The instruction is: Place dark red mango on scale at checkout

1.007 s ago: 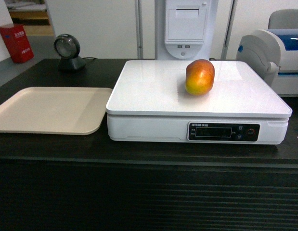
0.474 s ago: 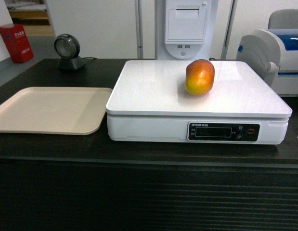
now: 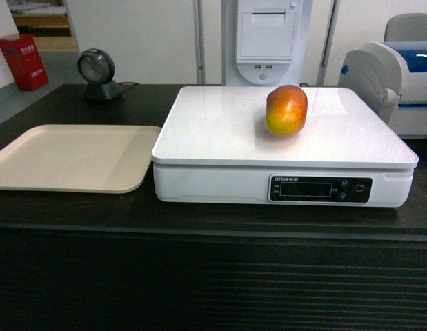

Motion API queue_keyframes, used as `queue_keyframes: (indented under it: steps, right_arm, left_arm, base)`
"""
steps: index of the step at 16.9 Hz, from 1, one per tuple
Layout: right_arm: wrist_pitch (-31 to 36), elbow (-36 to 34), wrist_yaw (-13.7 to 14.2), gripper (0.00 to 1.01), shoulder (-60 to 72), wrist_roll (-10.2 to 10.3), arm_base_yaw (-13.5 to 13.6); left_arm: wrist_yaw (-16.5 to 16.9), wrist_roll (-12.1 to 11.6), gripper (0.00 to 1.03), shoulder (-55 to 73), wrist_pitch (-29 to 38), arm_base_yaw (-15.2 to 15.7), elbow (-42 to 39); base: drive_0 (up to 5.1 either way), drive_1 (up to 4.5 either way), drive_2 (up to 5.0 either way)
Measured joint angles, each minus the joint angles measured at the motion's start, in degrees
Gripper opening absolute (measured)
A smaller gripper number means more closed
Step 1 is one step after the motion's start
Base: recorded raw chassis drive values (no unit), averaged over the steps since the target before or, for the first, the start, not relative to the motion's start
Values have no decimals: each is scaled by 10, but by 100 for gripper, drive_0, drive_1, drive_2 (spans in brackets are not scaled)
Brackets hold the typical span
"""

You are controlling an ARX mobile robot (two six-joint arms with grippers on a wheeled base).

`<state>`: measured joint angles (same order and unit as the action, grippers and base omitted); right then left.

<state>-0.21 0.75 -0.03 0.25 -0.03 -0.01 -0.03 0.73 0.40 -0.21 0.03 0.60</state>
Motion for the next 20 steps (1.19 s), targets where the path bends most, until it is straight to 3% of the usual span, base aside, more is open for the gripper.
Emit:
queue_keyframes:
  steps: [20]
  right_arm:
    - [0,0,0,98,0,0,0]
  left_arm:
    - [0,-1,98,0,0,0,0]
  base:
    - [0,0,0]
